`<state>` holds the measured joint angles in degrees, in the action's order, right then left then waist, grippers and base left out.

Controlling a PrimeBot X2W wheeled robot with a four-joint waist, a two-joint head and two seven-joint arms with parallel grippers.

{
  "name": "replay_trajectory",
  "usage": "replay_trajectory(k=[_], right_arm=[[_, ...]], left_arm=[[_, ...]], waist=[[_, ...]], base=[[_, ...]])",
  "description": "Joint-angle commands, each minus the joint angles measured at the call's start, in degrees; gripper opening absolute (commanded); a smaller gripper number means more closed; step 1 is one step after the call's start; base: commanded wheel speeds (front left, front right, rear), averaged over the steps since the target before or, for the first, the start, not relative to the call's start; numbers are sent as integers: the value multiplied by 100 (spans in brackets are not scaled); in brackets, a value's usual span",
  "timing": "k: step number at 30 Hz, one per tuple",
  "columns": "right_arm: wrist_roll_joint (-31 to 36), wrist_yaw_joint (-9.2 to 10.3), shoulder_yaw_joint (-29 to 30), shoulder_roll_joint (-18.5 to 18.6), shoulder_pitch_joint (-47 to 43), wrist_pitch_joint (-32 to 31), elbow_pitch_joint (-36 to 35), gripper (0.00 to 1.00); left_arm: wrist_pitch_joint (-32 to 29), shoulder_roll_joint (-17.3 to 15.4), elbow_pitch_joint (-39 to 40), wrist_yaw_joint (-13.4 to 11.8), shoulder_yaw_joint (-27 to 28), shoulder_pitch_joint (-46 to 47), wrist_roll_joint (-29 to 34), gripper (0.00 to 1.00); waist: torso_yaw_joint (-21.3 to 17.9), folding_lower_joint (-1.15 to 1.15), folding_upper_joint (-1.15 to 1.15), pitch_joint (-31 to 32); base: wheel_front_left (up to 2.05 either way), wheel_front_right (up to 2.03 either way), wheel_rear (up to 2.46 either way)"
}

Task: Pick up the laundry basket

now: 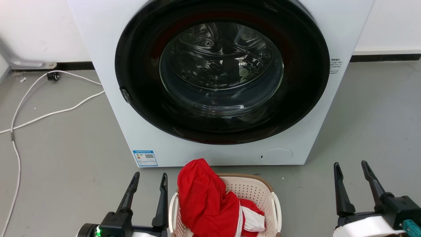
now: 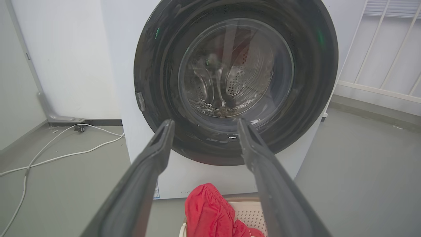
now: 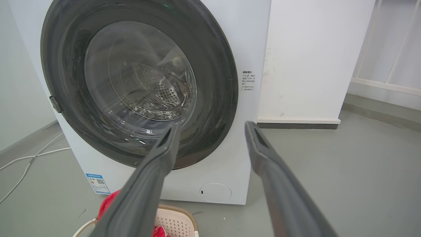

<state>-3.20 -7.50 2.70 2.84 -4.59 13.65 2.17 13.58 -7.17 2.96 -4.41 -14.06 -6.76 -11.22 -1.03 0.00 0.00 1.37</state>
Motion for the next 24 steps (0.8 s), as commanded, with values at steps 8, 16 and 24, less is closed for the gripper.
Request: replay_trajectory(k=[8, 16, 24], right_arm=[[-11, 2, -40, 7, -51, 122, 75, 100], [34, 2, -84, 7, -33, 156, 135, 100], [-24, 2, -85, 7, 4, 156, 156, 100]], left_arm=[[133, 224, -58, 382, 272, -165, 454, 100], [176, 349, -149, 577, 409, -205, 710, 100], [170, 402, -182, 673, 515, -192, 738, 100]], waist=[[-22, 0, 0, -2], [-21, 0, 0, -14], [-9, 0, 0, -36]], base=[[0, 0, 0], [0, 0, 0], [0, 0, 0]])
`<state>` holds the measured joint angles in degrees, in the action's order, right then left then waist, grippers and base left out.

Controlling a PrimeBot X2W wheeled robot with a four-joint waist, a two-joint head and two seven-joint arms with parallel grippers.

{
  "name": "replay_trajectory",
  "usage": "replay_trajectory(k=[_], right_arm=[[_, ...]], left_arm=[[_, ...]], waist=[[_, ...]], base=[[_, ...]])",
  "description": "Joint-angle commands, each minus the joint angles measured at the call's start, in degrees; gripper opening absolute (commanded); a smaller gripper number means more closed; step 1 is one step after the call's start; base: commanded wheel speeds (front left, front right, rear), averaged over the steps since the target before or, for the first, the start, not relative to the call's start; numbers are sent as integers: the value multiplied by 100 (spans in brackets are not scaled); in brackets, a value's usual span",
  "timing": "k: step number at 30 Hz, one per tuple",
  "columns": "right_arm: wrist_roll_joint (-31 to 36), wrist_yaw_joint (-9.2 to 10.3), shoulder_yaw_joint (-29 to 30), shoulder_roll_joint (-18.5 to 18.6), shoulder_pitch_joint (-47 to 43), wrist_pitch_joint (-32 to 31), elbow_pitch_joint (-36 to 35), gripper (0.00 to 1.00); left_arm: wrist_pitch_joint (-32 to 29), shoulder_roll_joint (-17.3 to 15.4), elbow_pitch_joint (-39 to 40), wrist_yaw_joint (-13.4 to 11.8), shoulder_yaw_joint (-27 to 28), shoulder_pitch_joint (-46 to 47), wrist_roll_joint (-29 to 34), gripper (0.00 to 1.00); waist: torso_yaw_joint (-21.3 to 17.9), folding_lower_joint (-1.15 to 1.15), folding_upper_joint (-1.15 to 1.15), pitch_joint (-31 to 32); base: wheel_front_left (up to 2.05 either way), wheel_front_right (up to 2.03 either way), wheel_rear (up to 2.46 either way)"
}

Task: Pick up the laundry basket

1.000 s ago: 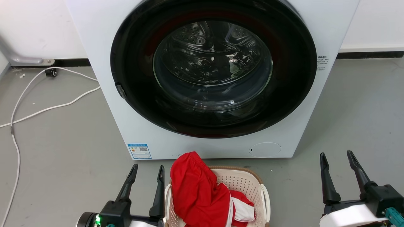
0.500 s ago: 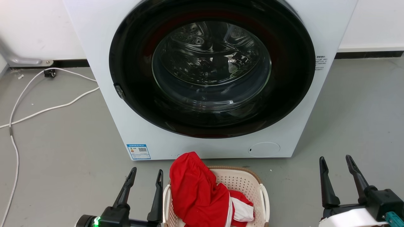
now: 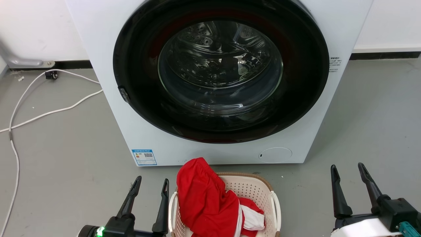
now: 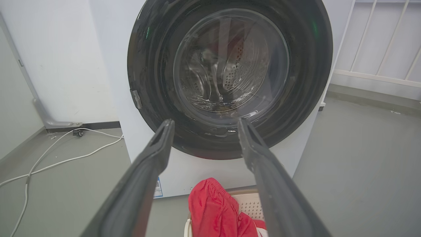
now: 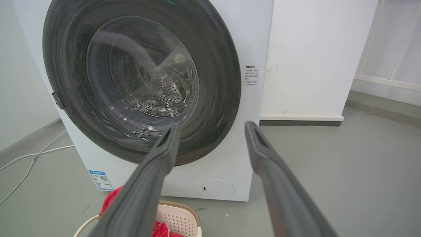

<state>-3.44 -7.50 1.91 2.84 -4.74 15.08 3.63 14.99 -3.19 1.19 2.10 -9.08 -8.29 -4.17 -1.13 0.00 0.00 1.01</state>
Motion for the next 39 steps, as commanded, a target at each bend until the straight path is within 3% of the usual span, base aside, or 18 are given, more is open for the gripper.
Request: replay_trajectory(k=[1, 30, 39], right_arm=[[-7, 2, -9, 7, 23, 14, 13, 100], [-26, 2, -8, 7, 58, 14, 59, 100], [-53, 2, -21, 6, 258, -8, 296, 100]], left_arm=[[30, 9, -7, 30, 28, -40, 33, 100], [30, 31, -153, 92, 45, -57, -111, 100], [24, 32, -455, 159, 32, 202, -175, 100]], waist=[[1, 0, 0, -1], [32, 0, 0, -107], [16, 0, 0, -643]], base=[[0, 0, 0], [0, 0, 0], [0, 0, 0]])
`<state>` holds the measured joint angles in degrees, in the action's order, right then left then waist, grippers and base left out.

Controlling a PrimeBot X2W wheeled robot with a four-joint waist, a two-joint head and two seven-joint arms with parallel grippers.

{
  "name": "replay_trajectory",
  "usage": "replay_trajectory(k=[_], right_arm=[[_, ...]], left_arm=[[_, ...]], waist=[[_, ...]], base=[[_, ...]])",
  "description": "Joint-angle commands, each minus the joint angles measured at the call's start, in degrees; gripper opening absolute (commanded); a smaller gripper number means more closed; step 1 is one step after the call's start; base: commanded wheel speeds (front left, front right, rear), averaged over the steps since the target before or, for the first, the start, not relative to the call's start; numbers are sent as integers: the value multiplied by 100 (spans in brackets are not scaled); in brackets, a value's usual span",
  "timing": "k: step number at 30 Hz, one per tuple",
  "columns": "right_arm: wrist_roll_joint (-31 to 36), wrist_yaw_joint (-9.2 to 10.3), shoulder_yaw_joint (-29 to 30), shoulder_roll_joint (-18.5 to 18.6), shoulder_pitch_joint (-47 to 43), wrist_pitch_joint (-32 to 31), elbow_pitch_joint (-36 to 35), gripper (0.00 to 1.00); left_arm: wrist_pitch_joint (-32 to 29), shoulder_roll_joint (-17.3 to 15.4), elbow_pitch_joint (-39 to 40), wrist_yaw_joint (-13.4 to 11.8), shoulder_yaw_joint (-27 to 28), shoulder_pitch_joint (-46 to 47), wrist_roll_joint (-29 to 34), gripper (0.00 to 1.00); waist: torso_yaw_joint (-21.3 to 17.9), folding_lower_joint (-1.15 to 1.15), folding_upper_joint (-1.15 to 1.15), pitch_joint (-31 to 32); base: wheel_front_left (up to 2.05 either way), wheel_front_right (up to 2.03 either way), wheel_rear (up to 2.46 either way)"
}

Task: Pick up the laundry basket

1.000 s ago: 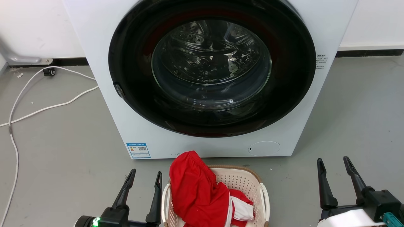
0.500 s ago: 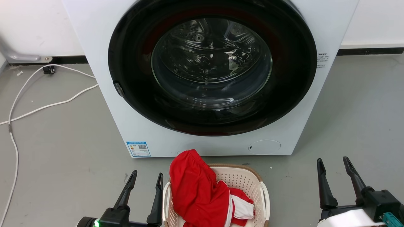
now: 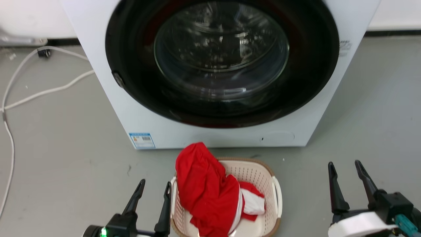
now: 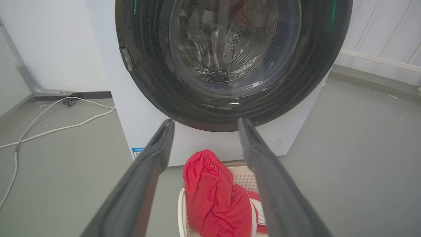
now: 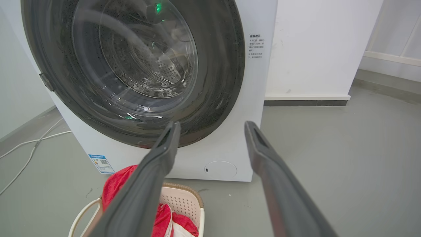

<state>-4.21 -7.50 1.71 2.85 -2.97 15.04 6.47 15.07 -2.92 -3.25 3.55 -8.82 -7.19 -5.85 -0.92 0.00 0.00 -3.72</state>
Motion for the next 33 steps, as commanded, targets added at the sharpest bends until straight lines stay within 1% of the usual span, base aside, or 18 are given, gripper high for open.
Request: replay_trajectory(k=[1, 8, 11, 14, 15, 21, 26, 33], right_arm=[[24, 2, -1, 5, 141, -21, 52, 100], [251, 2, -13, 5, 715, -256, 366, 100], [367, 2, -78, 4, 1004, -470, 558, 100], [472, 3, -98, 5, 1301, -665, 802, 100], [520, 3, -145, 2, 1626, -884, 1075, 100], [455, 3, -270, 2, 2314, -1323, 1808, 100], [225, 3, -487, 5, 2925, -1692, 2530, 100], [56, 3, -673, 5, 3789, -2065, 3523, 100]], left_arm=[[16, 4, -72, 34, 9, 153, 6, 100], [15, -10, -755, 191, 155, 847, 52, 100], [16, -95, -1195, 241, 218, 1233, 54, 100], [15, -172, -1791, 296, 227, 1702, -10, 100], [15, -314, -2428, 336, 199, 2202, -57, 100], [4, -508, -3689, 379, 16, 3222, -272, 100], [-177, -646, -4501, 388, -474, 3990, -597, 100], [-892, -860, -5186, 391, -1443, 4881, -1397, 100]], waist=[[-6, 0, 0, -274], [-28, 0, 0, -1140], [-43, 0, 0, -1519], [-59, 0, 0, -1860], [-89, 0, 0, -2178], [-119, 0, 0, -2718], [-148, 0, 0, -3092], [-144, 0, 0, -3586]], base=[[0, 0, 0], [0, 0, 0], [0, 0, 0], [0, 0, 0], [0, 0, 0], [0, 0, 0], [0, 0, 0], [0, 0, 0]])
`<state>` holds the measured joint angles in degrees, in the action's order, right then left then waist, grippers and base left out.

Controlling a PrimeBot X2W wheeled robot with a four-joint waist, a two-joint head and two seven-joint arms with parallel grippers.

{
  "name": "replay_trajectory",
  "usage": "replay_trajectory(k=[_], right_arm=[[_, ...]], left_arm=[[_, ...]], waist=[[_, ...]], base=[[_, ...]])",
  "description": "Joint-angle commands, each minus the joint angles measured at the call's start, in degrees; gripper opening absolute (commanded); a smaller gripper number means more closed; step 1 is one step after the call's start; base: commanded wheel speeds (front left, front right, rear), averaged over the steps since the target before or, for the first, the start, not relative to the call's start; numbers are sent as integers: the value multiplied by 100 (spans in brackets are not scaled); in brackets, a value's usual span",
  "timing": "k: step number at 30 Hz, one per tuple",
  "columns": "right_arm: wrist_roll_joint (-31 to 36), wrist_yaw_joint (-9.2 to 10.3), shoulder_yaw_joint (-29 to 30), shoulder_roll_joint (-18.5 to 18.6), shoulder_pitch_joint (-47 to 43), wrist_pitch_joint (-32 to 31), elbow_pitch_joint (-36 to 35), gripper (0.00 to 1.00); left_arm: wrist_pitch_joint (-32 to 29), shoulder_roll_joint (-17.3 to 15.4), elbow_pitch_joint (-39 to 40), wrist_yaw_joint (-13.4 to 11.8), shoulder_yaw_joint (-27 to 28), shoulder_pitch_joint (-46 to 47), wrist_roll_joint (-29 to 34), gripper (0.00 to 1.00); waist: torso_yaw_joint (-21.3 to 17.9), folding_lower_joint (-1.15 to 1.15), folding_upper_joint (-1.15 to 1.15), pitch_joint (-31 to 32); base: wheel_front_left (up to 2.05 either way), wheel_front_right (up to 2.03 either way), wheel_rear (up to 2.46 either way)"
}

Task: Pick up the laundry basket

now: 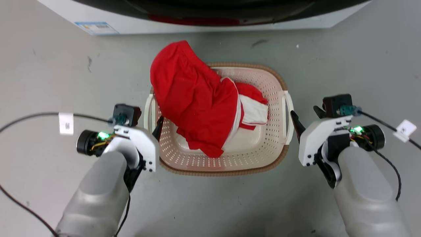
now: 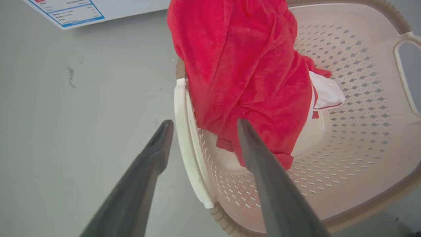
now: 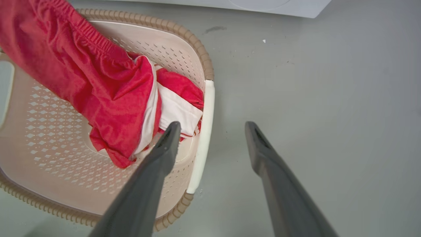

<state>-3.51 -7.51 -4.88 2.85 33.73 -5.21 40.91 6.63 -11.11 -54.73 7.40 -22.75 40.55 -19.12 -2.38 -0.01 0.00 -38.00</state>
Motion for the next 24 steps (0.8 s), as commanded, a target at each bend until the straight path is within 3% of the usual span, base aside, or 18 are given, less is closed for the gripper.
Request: replay_trajectory(k=[1, 12, 24], right_arm=[[-40, 4, -30, 4, 223, -86, 229, 100], [-338, 4, -320, 4, 1214, -424, 1613, 100], [-510, 4, -499, 4, 1836, -382, 2448, 100]], left_arm=[[-156, -67, -102, 6, -173, 202, -193, 100], [-992, -346, -265, 7, -1463, 851, -1419, 100], [-1321, -587, -281, 7, -2291, 1216, -2280, 100]], waist=[[8, 1, 0, -217], [83, 1, 0, -684], [115, 1, 0, -930]], base=[[0, 0, 0], [0, 0, 0], [0, 0, 0]])
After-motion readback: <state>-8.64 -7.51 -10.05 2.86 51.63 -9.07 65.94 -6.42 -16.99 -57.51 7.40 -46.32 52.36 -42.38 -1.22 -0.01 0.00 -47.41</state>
